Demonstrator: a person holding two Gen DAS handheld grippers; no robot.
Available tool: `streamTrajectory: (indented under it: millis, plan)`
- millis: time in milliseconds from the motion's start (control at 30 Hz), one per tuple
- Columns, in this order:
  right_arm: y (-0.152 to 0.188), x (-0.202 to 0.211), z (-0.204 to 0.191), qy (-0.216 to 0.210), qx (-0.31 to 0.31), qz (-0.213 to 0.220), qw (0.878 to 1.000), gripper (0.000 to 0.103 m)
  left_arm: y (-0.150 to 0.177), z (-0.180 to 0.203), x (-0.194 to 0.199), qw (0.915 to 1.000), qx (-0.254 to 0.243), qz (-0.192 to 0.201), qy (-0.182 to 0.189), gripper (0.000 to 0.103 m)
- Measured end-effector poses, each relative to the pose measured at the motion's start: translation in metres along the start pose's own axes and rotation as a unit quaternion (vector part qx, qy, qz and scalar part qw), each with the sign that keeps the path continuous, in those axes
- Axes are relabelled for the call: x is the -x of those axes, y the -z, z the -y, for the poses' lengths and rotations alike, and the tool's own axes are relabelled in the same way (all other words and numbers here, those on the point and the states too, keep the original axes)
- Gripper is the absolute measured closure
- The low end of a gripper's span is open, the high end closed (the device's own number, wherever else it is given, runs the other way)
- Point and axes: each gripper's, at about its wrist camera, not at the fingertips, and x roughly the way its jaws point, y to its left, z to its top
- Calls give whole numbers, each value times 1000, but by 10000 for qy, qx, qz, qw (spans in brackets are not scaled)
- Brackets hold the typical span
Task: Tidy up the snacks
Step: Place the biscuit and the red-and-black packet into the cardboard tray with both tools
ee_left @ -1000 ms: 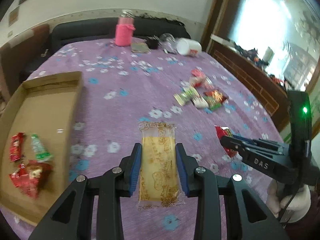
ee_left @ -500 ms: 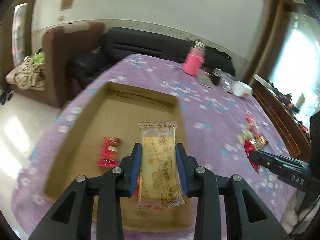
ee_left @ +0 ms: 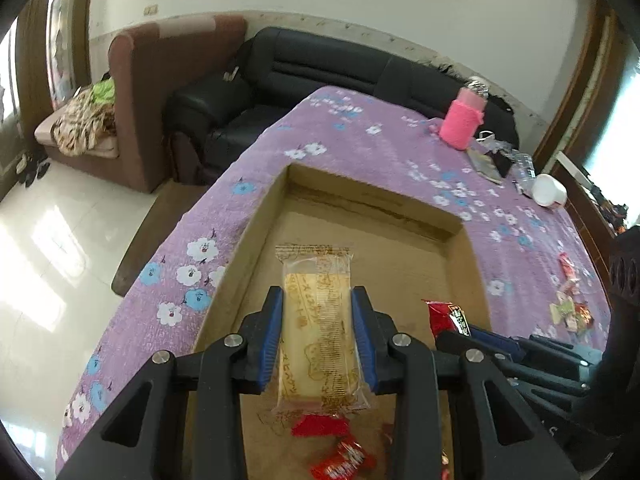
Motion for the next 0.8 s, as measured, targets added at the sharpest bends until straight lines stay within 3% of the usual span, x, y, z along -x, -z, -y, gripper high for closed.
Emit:
streamTrajectory:
  millis: [67,167,267,500,600,800]
  plan:
    - [-1,-5,-1,-7,-13,41,10000,81,-1,-5,-4,9999,114,-34,50,67]
    - [0,-2,-4,30,91,65,9999,80,1,-7,0,9996,178,39,209,53]
    - [2,10,-7,67,185,211,9996,80,3,-1,15,9994,127,246,205,50]
    - [21,65,-1,251,288,791,9961,80,16,32,74,9941,-282,997,-318,21]
    - [33,85,4,420,297,970,9940,79,25,51,96,9905,-488,1193,-479,17]
    - [59,120,27,668,117,1195,9905,72,43,93,125,9874,-864,1287,-329,16]
